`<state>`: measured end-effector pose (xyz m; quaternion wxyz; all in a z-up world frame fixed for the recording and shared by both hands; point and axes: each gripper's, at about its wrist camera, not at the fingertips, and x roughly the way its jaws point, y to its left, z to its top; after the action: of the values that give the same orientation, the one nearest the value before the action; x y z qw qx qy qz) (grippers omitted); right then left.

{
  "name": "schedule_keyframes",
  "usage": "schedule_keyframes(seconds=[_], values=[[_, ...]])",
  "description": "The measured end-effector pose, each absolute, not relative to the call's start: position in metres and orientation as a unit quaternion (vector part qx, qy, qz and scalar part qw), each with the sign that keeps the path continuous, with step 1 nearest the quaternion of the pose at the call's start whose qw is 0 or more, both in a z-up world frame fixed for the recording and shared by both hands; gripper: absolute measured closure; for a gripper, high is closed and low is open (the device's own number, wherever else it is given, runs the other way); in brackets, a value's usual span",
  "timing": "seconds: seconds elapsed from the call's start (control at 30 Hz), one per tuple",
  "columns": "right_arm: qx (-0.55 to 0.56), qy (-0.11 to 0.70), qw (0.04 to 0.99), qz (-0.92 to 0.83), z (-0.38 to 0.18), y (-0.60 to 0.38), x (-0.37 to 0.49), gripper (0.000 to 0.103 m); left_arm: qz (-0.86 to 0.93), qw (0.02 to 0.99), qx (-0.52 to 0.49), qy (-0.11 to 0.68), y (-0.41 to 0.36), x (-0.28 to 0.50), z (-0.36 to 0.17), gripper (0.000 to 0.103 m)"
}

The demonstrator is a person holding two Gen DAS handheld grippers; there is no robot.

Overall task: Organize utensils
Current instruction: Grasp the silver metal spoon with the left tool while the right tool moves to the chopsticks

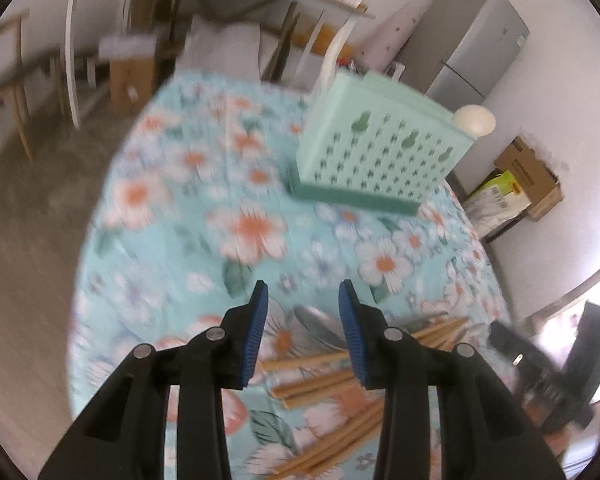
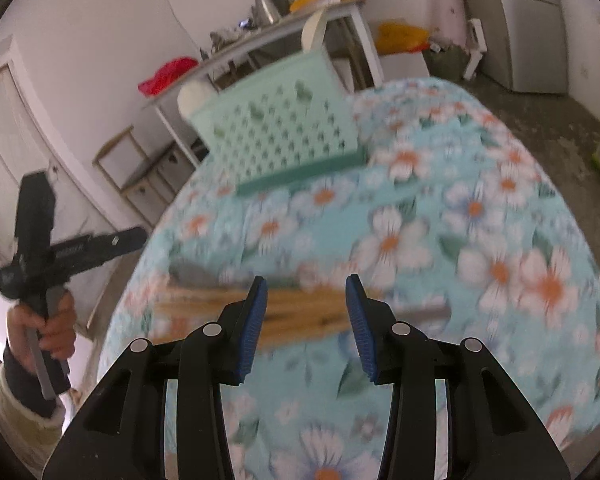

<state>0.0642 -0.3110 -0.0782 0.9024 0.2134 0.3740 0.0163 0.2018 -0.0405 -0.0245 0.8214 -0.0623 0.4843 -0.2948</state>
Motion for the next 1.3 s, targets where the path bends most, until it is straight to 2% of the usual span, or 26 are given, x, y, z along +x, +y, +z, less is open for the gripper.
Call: schedule_keyframes(seconds=[0.13, 0.3, 0.6, 0.77, 1.3], values=[[0.222, 0.385, 0.896, 0.015, -0.087, -0.308, 0.055, 0.062, -0.296, 0.778, -0.115, 0.542, -0.040, 0.215, -0.052, 0.068], [0.231, 0.388, 0.892, 0.013, -0.091, -0.308, 0.052, 0.062, -0.299, 0.744, -0.160, 0.576, -0.038, 0.224, -0.070, 0.071], [0.243, 0.383, 0.891, 0.017, -0.095, -0.305, 0.056, 0.062, -0.291, 0.732, -0.172, 0.591, -0.041, 0.230, -0.081, 0.097], [0.251, 0.382, 0.889, 0.022, -0.097, -0.307, 0.055, 0.062, -0.282, 0.747, -0.178, 0.575, -0.035, 0.232, -0.075, 0.101], [0.262, 0.385, 0.884, 0.030, -0.102, -0.310, 0.053, 0.063, -0.272, 0.818, -0.196, 0.468, -0.018, 0.231, -0.026, 0.102]])
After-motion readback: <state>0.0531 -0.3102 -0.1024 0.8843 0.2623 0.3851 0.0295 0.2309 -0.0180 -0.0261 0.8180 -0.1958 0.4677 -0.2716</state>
